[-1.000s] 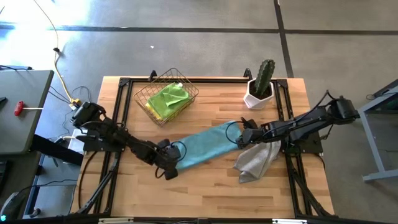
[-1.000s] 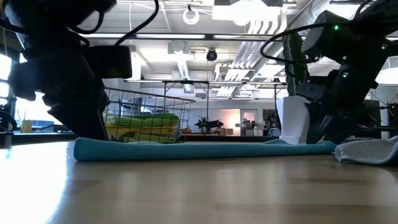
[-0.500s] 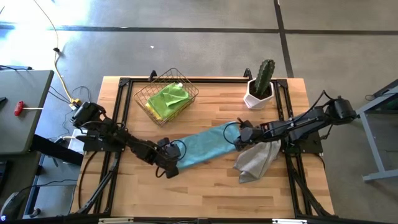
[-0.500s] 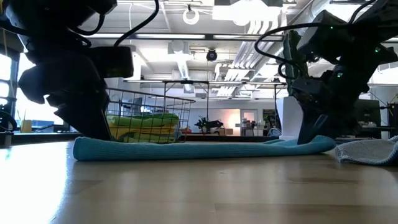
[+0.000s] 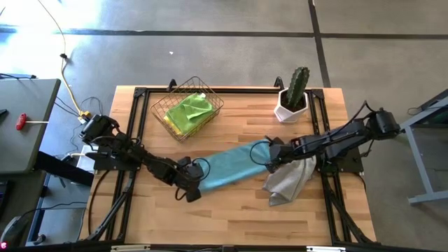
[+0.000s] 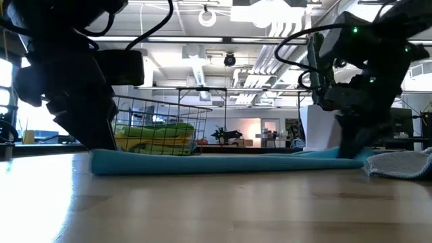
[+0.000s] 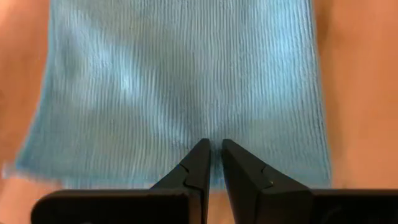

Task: Fold microfiber towels
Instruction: Fold the light blue microfiber towel

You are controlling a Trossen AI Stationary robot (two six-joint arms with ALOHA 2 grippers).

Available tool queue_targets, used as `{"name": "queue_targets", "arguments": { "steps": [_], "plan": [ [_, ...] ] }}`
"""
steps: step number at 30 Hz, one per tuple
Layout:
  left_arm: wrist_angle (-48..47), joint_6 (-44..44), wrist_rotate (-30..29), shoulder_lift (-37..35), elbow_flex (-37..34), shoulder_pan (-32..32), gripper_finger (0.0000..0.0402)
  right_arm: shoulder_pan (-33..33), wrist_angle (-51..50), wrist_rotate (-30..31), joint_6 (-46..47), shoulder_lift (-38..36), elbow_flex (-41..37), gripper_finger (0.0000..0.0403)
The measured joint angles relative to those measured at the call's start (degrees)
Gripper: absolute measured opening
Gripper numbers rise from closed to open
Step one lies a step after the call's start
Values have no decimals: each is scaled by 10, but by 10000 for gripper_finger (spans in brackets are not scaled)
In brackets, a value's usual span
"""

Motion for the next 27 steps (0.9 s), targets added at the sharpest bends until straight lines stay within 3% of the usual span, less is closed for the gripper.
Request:
{"name": "queue_targets", "arguments": {
  "steps": [4,10,17,27],
  "plan": [
    [0,1,39,0,16,-1,32,-2,-205,18,-26,2,80,3],
    [0,15,42,0,38,-19,32,-2,-388,62,-14,1,207,2],
    [-5,41,58,-1,55,-39,32,17,-405,67,0,50,312,1],
    [-94,70,61,-1,79,-57,32,53,-416,45,-90,264,499,0]
  ]
}}
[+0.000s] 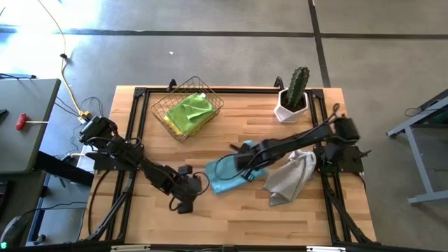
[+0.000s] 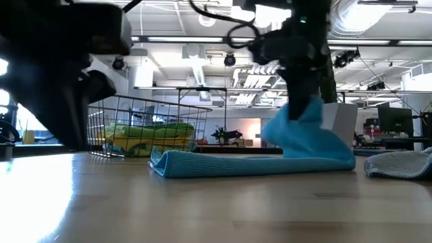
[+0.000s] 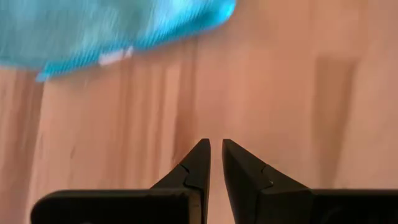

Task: Fold microfiber towels
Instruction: Fold the light blue microfiber towel

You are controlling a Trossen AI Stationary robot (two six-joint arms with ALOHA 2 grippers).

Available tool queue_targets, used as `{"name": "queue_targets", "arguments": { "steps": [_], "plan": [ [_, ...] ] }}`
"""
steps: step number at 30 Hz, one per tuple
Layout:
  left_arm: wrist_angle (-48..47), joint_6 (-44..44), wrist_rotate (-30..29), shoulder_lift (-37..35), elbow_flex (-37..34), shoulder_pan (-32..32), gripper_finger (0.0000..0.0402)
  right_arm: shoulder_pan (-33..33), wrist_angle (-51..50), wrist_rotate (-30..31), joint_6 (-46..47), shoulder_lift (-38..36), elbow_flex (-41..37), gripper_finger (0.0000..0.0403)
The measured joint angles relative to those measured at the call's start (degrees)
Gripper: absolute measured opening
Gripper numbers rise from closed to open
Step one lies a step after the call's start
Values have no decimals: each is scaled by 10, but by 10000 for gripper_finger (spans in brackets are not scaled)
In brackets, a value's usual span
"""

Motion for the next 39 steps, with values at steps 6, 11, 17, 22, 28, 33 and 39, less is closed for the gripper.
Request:
{"name": "queue_targets", "arguments": {
  "steps": [6,11,17,22,28,33,39],
  "plan": [
    [-104,-3,-5,0,0,-4,32,23,1,14,-12,83,114,0],
    [-129,22,-29,0,0,-16,32,33,11,17,7,136,180,0],
    [-131,48,-63,0,0,-26,32,43,24,17,16,184,239,0],
    [-134,56,-78,0,0,-30,32,51,32,17,16,202,272,0],
    [-134,65,-95,0,0,-29,32,59,72,16,18,204,263,0],
    [-125,66,-143,0,0,-25,32,65,111,18,11,203,263,0],
    [-117,66,-163,0,0,-14,32,67,132,28,0,208,263,0]
  ]
}}
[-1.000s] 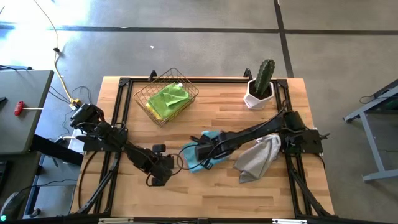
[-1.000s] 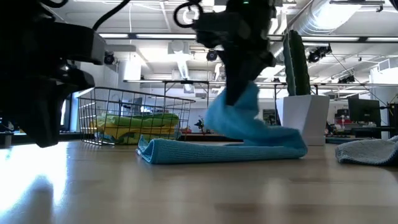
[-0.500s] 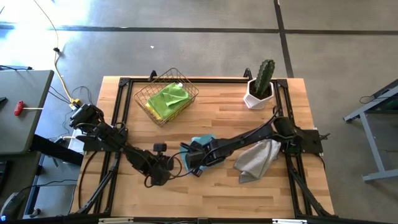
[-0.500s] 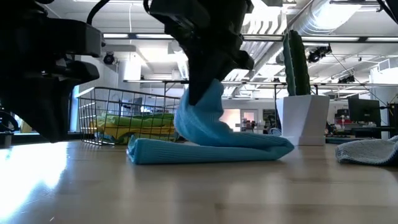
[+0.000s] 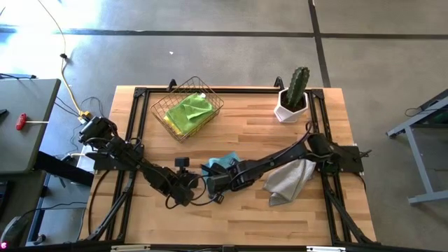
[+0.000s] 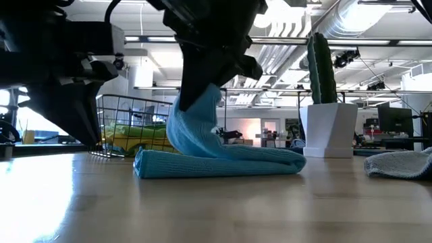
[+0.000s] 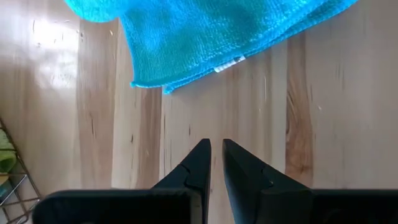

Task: Fold microfiber towels
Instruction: Fold the light blue microfiber towel, then put the folded light blue microfiber towel into the wire basket

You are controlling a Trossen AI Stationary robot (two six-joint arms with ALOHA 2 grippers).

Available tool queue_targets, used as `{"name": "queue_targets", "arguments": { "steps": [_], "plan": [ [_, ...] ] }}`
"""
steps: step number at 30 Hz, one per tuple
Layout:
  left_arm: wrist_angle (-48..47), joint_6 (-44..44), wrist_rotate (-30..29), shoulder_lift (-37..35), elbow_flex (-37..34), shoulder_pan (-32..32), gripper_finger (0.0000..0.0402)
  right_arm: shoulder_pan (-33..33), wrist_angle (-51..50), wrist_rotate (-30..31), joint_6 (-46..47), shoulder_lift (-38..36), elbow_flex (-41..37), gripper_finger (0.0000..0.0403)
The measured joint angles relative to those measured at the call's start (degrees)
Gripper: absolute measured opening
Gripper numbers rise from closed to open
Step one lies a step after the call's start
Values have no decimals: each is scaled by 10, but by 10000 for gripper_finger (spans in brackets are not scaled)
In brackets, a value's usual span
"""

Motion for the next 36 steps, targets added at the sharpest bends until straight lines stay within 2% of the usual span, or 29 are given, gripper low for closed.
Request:
{"name": "queue_targets", "arguments": {
  "steps": [5,9,18,21,24,29,32,36],
  "plan": [
    [5,0,0,0,0,1,32,-2,14,13,-24,14,0,1],
    [6,-1,1,0,0,1,32,-2,38,-12,-64,20,0,14],
    [6,-12,1,0,0,1,32,0,28,-41,-130,19,2,139],
    [6,-17,1,0,0,1,32,1,-19,-56,-149,19,30,162],
    [7,-16,5,0,0,0,32,13,-97,-48,-170,18,68,168],
    [22,-13,6,0,0,-5,32,46,-274,0,-197,18,106,158],
    [58,-18,7,0,0,-10,32,64,-335,52,-192,18,100,154],
    [104,-66,10,0,0,-9,32,75,-405,86,-192,18,79,154]
  ]
}}
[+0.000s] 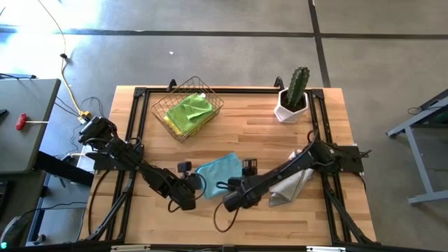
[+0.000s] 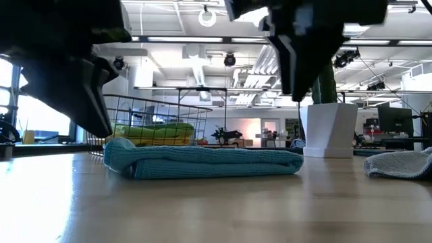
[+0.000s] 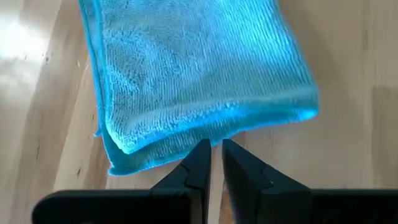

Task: Fold microfiber towels
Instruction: Put the folded light blue microfiber towel into the wire basket

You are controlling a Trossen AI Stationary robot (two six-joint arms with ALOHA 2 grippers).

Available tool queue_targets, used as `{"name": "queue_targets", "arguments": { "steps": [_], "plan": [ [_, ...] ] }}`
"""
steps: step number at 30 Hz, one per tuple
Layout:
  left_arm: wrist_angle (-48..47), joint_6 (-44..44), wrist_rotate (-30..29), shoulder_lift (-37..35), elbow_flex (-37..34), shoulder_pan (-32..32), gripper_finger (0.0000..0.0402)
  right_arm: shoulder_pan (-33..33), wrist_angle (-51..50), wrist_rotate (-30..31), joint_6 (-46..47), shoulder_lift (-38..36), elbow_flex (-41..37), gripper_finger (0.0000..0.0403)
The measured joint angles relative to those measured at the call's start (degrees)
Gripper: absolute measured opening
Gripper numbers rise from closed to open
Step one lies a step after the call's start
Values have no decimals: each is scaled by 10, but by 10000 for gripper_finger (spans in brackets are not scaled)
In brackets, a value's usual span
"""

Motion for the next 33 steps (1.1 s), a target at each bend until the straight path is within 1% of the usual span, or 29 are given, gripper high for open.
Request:
{"name": "queue_targets", "arguments": {
  "steps": [2,4,7,10,12,15,18,20,22,24,25,27,29,33],
  "plan": [
    [6,-14,1,0,0,6,33,-1,-44,34,3,-1,-10,154],
    [6,-32,1,0,0,16,33,-6,-54,68,9,-11,-32,154],
    [13,-50,1,0,0,33,33,-17,-23,71,5,-61,-103,154],
    [28,-55,12,0,0,47,33,-29,29,83,30,-127,-199,154],
    [39,-60,34,0,0,54,33,-35,100,83,48,-180,-268,154],
    [43,-72,91,0,0,58,33,-37,285,84,45,-257,-373,154],
    [18,-99,180,-10,0,73,33,-35,491,69,-16,-313,-471,154],
    [1,-132,213,-15,0,85,33,-35,606,68,-62,-340,-523,154],
    [-9,-170,217,-17,0,91,33,-35,676,69,-95,-357,-563,154],
    [-17,-196,220,-17,0,92,33,-35,695,70,-111,-372,-592,154],
    [-22,-208,223,-17,0,91,33,-35,709,81,-110,-380,-603,154],
    [-23,-238,218,-17,0,87,33,-30,745,120,-109,-405,-631,153],
    [-22,-257,202,-17,0,83,33,-28,793,128,-136,-444,-663,153],
    [-19,-283,176,-17,0,74,33,-32,873,109,-162,-542,-752,153]
  ]
}}
